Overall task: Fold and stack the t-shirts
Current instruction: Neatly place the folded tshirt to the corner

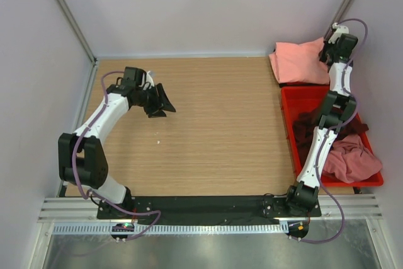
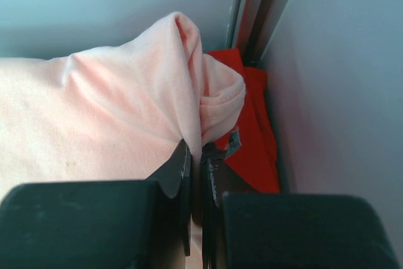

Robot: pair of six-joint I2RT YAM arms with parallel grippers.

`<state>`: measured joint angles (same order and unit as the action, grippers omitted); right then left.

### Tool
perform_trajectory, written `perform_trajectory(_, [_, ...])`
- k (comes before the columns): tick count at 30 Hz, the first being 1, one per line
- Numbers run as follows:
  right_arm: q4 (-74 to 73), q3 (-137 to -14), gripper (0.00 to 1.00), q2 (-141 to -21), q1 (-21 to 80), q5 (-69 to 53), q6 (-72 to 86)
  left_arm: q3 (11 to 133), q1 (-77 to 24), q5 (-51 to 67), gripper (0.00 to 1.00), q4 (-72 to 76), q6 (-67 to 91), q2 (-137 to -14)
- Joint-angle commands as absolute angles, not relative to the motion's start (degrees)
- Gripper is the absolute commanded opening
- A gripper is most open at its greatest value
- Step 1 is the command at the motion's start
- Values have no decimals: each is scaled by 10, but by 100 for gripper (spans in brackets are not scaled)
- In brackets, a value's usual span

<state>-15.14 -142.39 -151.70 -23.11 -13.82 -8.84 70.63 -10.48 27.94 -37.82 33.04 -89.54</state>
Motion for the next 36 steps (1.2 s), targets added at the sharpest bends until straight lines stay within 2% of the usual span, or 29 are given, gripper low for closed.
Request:
perform_trajectory(1, [-98, -1453, 1, -1473, -244, -91, -84, 708, -101, 297, 52, -362, 336, -897])
perform_trajectory(15, [-67, -1459, 1, -1502, -252, -98, -59, 708, -97, 305, 52, -356, 338, -896])
perform_trajectory(16, [-64, -1460, 4, -1507, -251, -104, -55, 708, -97, 306, 52, -355, 339, -896])
perform_trajectory(17, [-63, -1460, 10, -1508, -251, -105, -43, 707, -96, 308, 52, -354, 341, -896])
perform_trajectory(18, [-63, -1461, 29, -1509, -251, -105, -38, 707, -97, 308, 52, -352, 341, -895])
perform_trajectory(20, [-63, -1444, 44, -1495, -251, -112, -24, 705, -97, 309, 52, -352, 342, -889])
perform_trajectory(21, [-60, -1434, 57, -1486, -251, -115, -18, 703, -97, 309, 52, -350, 343, -886])
perform_trajectory(23, [-44, -1398, 69, -1452, -249, -122, -6, 700, -97, 310, 53, -346, 343, -881])
perform_trajectory(26, [-56, -1384, 74, -1416, -242, -125, 19, 699, -97, 311, 54, -345, 343, -871])
perform_trajectory(28, [-63, -1369, 73, -1403, -231, -138, 42, 699, -96, 314, 54, -343, 343, -864])
perform_trajectory(30, [-62, -1347, 66, -1379, -214, -142, 63, 699, -96, 319, 53, -342, 343, -857])
perform_trajectory(31, [-53, -1319, 60, -1371, -207, -148, 74, 699, -96, 320, 54, -341, 343, -854])
perform_trajectory(32, [-44, -1303, 43, -1359, -203, -152, 84, 700, -97, 319, 54, -339, 343, -851])
perform_trajectory(33, [-35, -1289, 35, -1354, -199, -158, 98, 699, -97, 320, 54, -338, 344, -849])
perform_trajectory(35, [-4, -1246, 26, -1348, -186, -163, 136, 696, -96, 323, 54, -336, 345, -844])
perform_trajectory(36, [22, -1234, 25, -1350, -182, -163, 150, 695, -96, 324, 54, -336, 345, -843])
